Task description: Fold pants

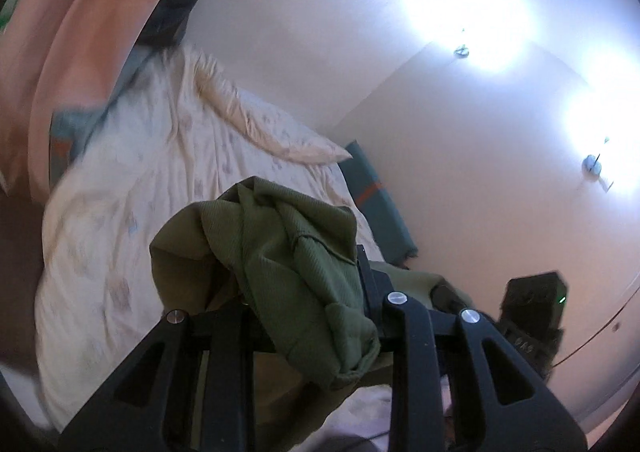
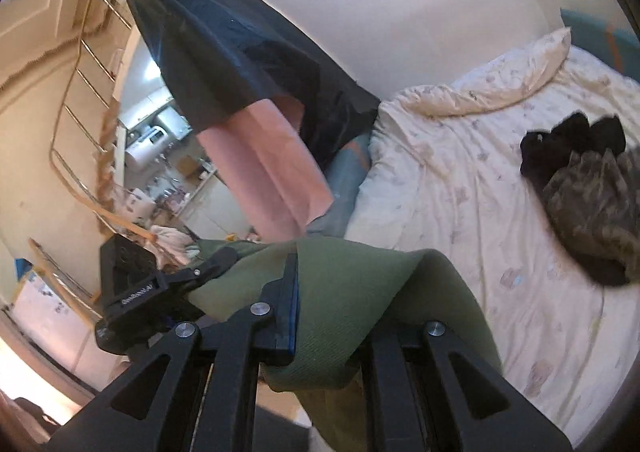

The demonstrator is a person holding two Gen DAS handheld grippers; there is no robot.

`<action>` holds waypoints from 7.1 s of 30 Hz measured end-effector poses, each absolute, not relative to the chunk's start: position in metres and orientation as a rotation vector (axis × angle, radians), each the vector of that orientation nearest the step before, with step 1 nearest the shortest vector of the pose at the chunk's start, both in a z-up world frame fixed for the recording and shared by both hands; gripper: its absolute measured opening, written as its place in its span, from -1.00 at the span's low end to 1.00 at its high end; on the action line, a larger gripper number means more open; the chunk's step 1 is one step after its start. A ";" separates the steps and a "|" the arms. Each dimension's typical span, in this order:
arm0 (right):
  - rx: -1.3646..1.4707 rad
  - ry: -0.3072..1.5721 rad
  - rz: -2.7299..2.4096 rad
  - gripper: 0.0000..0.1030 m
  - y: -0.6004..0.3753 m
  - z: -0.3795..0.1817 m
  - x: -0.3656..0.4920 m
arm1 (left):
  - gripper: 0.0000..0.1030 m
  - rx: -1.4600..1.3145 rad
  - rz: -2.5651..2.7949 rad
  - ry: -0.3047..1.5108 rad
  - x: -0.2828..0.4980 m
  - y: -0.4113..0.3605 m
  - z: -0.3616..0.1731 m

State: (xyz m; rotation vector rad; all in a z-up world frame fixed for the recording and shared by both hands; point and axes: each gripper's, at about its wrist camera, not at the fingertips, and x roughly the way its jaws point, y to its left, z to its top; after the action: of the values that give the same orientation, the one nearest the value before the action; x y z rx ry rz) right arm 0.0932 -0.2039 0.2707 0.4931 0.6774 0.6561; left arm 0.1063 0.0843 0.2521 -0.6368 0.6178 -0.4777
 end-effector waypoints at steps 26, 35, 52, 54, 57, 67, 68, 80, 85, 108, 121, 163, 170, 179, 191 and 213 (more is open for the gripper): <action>0.694 1.426 0.359 -0.13 -0.237 -0.119 -0.039 | -0.30 -0.371 -0.228 1.288 -0.021 0.046 -0.104; 0.444 1.318 0.246 0.00 -0.255 -0.046 -0.047 | 0.07 -0.289 -0.183 1.266 -0.030 0.076 -0.058; 0.215 1.300 0.299 0.00 -0.181 -0.127 0.029 | 0.41 -0.113 -0.126 1.270 0.070 0.020 -0.131; 0.195 1.347 0.285 0.01 -0.185 -0.137 0.028 | 0.54 -0.191 -0.147 1.386 0.070 0.028 -0.157; 0.203 1.437 0.271 0.01 -0.188 -0.150 0.020 | 0.55 -0.234 -0.131 1.394 0.065 0.039 -0.162; 0.250 1.468 0.206 0.02 -0.198 -0.129 -0.014 | 0.61 -0.100 -0.113 1.344 0.040 0.029 -0.140; 0.240 1.467 0.201 0.02 -0.197 -0.123 -0.016 | 0.61 -0.095 -0.109 1.336 0.040 0.029 -0.136; 0.280 1.229 0.216 0.08 -0.226 -0.051 -0.001 | 0.61 -0.269 -0.046 1.117 0.037 0.050 -0.083; 0.295 1.187 0.232 0.08 -0.240 -0.040 0.021 | 0.61 -0.293 -0.019 1.088 0.051 0.053 -0.083; 0.538 1.076 0.243 0.13 -0.279 -0.072 0.161 | 0.61 -0.146 -0.049 1.050 0.238 0.043 -0.069; 0.580 1.153 0.214 0.13 -0.288 -0.102 0.179 | -0.80 -0.125 -0.311 1.144 0.367 -0.012 -0.121; 0.056 1.167 0.296 -0.80 -0.267 -0.093 0.338 | -0.08 0.080 -0.189 1.103 0.349 0.019 -0.099; 0.267 1.285 0.402 -0.31 -0.261 -0.119 0.271 | -0.01 0.047 -0.296 1.082 0.299 -0.016 -0.094; -0.007 1.273 0.173 -0.47 -0.241 -0.155 0.260 | 0.03 0.011 -0.256 1.269 0.317 -0.014 -0.159; 0.412 1.359 0.516 0.26 -0.229 -0.090 0.146 | 0.41 -0.138 -0.323 1.268 0.175 -0.007 -0.090; 0.069 1.592 0.305 0.29 -0.163 -0.121 -0.027 | 0.78 -0.009 -0.221 1.338 -0.009 0.007 -0.122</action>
State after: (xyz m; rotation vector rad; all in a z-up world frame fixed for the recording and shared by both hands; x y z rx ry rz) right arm -0.0270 -0.1628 -0.1207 0.0694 1.5918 0.3045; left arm -0.0093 0.0068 -0.1222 -0.0092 1.3384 -0.2206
